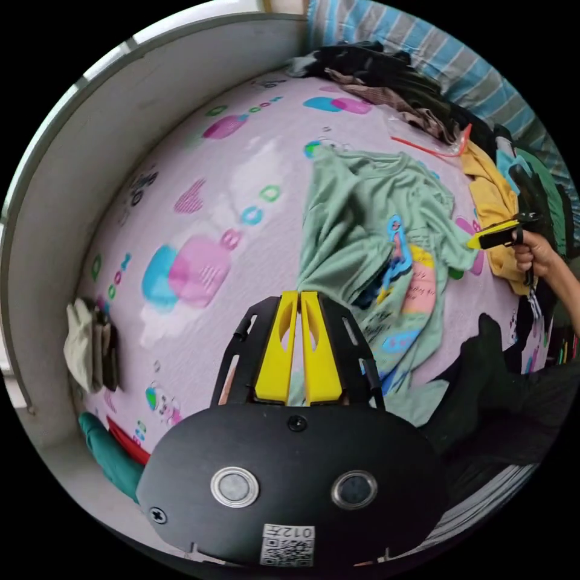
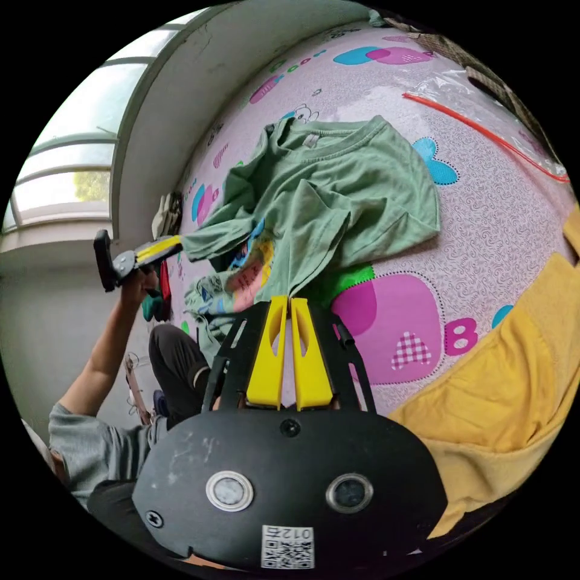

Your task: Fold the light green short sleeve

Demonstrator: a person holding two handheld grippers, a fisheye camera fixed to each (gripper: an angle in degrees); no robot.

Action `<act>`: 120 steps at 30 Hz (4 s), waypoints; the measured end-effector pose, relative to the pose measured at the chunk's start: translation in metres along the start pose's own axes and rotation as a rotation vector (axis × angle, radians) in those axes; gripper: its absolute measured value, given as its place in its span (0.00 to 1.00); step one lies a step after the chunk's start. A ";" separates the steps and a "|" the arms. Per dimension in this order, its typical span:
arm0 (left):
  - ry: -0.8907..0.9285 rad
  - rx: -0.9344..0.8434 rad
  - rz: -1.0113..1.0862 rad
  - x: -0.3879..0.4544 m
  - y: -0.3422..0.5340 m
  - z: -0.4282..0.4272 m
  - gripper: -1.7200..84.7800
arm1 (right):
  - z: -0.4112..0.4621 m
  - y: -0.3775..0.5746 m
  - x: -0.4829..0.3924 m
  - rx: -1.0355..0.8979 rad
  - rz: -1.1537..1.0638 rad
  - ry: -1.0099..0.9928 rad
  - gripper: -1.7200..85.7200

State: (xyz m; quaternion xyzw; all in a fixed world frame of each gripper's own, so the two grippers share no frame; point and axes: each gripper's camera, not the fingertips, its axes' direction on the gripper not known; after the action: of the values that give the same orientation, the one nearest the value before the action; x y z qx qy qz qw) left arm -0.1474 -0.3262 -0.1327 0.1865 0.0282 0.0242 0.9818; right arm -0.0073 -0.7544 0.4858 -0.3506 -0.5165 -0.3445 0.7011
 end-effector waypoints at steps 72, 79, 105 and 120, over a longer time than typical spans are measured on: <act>0.046 -0.019 0.047 -0.002 0.292 0.068 0.02 | 0.258 0.244 -0.265 0.077 -0.250 0.584 0.01; -0.014 0.168 -0.156 -0.041 0.400 -0.017 0.02 | 0.203 0.309 -0.339 0.291 -0.317 0.539 0.01; -0.530 0.892 -0.192 0.081 0.730 -0.307 0.02 | 0.017 0.638 -0.615 1.200 -0.594 0.559 0.01; -0.578 0.895 -0.076 0.083 0.698 -0.346 0.02 | 0.012 0.659 -0.614 1.352 -0.621 0.683 0.01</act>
State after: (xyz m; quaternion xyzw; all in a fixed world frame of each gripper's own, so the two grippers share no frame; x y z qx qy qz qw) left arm -0.1130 0.4538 -0.2013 0.5849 -0.2290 -0.0783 0.7741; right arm 0.4037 -0.3295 -0.1946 0.4311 -0.4444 -0.2248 0.7524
